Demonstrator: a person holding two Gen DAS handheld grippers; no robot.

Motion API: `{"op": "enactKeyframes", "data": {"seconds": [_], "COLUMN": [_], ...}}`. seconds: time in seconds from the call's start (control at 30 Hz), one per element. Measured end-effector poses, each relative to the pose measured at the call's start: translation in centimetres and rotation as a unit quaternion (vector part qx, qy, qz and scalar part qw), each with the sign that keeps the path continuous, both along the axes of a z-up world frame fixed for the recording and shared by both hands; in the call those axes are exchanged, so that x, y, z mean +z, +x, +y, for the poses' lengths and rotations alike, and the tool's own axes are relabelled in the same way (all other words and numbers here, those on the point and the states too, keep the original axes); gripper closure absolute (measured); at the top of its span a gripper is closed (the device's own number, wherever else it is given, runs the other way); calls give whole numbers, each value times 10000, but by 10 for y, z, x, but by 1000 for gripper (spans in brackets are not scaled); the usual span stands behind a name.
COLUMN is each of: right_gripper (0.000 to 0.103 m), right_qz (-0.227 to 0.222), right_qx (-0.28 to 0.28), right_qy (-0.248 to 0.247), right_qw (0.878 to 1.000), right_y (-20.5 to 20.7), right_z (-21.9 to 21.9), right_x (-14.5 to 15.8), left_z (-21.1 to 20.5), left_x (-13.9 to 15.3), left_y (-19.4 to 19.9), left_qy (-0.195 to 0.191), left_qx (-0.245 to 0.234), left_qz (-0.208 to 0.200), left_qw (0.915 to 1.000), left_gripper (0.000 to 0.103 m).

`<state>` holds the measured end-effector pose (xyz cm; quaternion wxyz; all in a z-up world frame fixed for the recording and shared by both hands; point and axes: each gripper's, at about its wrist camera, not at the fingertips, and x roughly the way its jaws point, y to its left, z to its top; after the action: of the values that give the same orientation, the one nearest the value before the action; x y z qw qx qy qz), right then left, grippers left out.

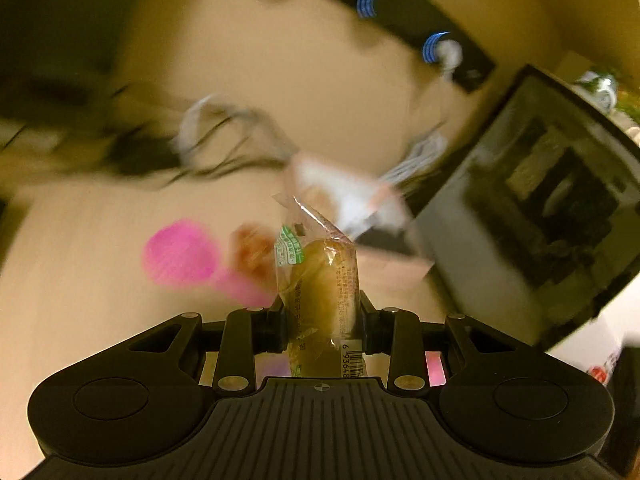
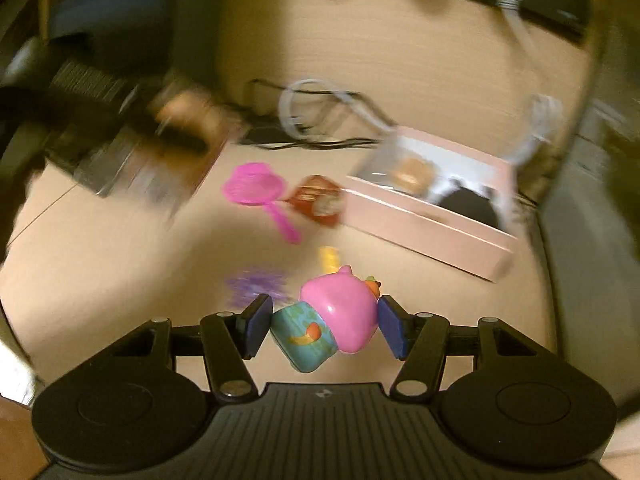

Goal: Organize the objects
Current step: 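Grasp the pink-and-teal toy with the right gripper while the left carries the bread toward the box, then release the bread into the pink box with the left gripper while the right drops the toy in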

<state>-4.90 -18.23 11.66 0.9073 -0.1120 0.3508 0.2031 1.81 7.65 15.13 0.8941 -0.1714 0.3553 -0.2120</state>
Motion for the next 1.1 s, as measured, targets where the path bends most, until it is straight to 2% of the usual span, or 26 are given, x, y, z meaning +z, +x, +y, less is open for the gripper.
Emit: {"op": "enactKeyframes", "data": {"seconds": [0.07,0.13,0.2,0.27,0.33,0.43,0.53,0.67,0.8,0.87,0.9,0.97,1.03,1.1], "right_gripper": [45,45,45,45,45,45,45,45,44,38,29,26,23,17], "right_qz": [-102,-107,-63,-87,-103,-93,-134,-534,-1025,-966,-891,-766,-648,-498], "right_qx": [-222,-455,-636,-716,-789,-887,-859,-796,-982,-1065,-1080,-1147,-1081,-929], "right_qy": [89,199,326,351,333,404,537,637,804,964,1033,1091,1102,1138], "right_qw": [9997,9987,9974,9968,9963,9952,9948,9934,9866,9849,9848,9844,9859,9879], "right_y": [-4,-4,-4,-7,-6,0,18,59,126,166,182,202,205,194], "right_z": [-20,-35,-48,-58,-63,-75,-83,-77,-65,-59,-57,-52,-46,-40], "right_x": [0,0,-1,-3,-5,-6,0,23,55,68,70,71,64,50], "left_z": [-26,-53,-74,-96,-106,-92,-66,-33,-5,8,11,19,26,35], "left_x": [12,19,13,-3,-17,-25,-30,-43,-68,-77,-81,-86,-90,-93], "left_y": [29,65,103,133,146,136,110,65,25,9,3,-5,-10,-11], "left_qy": [72,35,-23,292,494,262,120,344,714,793,822,945,1088,1054], "left_qx": [-191,-185,-269,-258,-52,357,527,768,1149,1316,1384,1452,1493,1606], "left_qz": [-269,-451,-406,-256,-210,-350,-301,-121,415,634,728,868,898,962], "left_qw": [9994,9988,9988,9989,9985,9984,9981,9964,9899,9861,9843,9810,9787,9767], "left_gripper": [68,68,67,66,63,62,62,62,62,62,62,62,62,62]}}
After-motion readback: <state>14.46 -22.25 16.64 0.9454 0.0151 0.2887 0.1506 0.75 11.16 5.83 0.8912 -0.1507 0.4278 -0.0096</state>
